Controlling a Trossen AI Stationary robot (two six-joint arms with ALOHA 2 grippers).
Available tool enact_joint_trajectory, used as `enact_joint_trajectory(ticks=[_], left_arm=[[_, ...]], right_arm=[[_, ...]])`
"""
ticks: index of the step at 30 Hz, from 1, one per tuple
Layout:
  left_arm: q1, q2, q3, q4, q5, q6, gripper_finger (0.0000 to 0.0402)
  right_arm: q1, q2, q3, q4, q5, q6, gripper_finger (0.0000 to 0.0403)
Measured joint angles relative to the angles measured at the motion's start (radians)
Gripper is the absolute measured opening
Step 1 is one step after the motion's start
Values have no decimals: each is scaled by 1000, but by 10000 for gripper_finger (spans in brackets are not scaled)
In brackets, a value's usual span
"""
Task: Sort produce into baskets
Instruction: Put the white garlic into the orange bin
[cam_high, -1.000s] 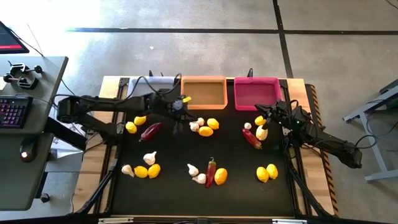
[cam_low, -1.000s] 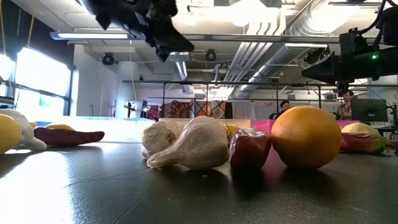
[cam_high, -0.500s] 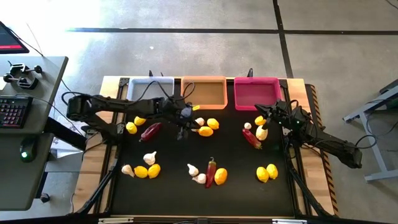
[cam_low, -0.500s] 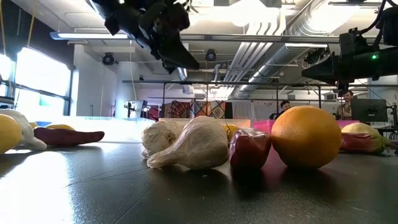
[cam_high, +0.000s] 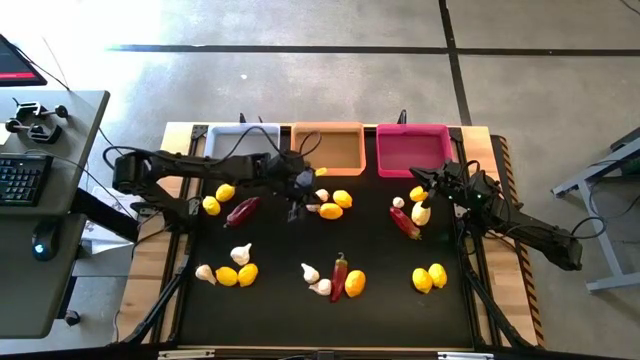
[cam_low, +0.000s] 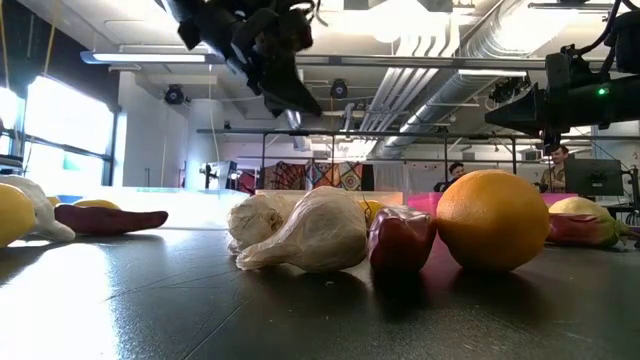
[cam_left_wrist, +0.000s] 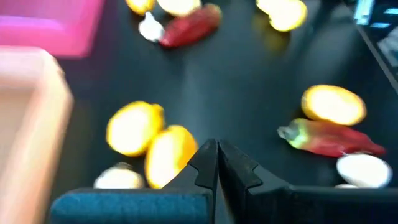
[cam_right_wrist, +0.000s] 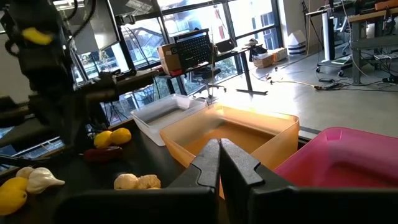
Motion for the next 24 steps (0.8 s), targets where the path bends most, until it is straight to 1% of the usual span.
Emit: enact_joint_trajectory(ticks=[3,6,13,24], left_arm=[[3,0,21,0,-55,78,0],[13,0,26,21,-65,119,0],[25,1,26,9,-64,72,0],[-65,3,26,-22,-62,58,0]], right_arm=[[0,0,0,0,0,0,0],[0,0,0,0,0,0,0],[0,0,0,0,0,0,0],[0,0,0,0,0,0,0]])
